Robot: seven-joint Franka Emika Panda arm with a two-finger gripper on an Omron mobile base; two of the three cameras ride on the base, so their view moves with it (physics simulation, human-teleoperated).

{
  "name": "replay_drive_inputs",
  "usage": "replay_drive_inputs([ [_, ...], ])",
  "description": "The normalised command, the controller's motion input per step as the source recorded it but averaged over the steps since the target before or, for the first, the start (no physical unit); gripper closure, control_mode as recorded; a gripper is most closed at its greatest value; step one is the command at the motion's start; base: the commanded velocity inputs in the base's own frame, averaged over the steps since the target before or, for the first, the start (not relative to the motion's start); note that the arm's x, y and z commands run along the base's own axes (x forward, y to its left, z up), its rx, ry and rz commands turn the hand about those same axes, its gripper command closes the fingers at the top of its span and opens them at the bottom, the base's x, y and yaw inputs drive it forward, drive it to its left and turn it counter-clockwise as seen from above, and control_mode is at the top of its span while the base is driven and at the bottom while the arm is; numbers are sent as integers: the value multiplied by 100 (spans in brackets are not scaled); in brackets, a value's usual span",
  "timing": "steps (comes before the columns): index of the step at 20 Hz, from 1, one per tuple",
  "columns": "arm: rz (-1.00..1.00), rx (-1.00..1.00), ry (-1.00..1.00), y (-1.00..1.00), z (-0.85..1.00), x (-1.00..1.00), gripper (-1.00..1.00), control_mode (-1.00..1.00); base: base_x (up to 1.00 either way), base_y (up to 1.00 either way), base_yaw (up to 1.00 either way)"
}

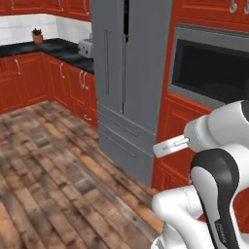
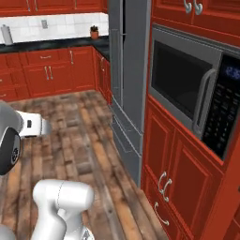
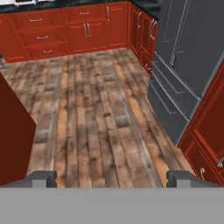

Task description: Move the hot dog bun to the plate on the dining table and place the condiment next to that plate. Then navigate to the fridge and take the sausage and place it on the plate as well.

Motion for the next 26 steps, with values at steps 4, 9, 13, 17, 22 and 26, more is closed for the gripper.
replay_drive_inputs([
  [4, 0, 0, 0, 0, 0, 0, -100, 100, 65, 48, -40],
  [9, 0, 0, 0, 0, 0, 0, -100, 100, 44, 53, -43],
  [13, 0, 0, 0, 0, 0, 0, -100, 100, 25, 43, -42],
  [17, 0, 0, 0, 0, 0, 0, -100, 100, 14, 66, -48],
  [22, 0, 0, 0, 0, 0, 0, -100, 100, 1, 65, -48],
  [26, 0, 0, 0, 0, 0, 0, -100, 100, 2, 81, -43],
])
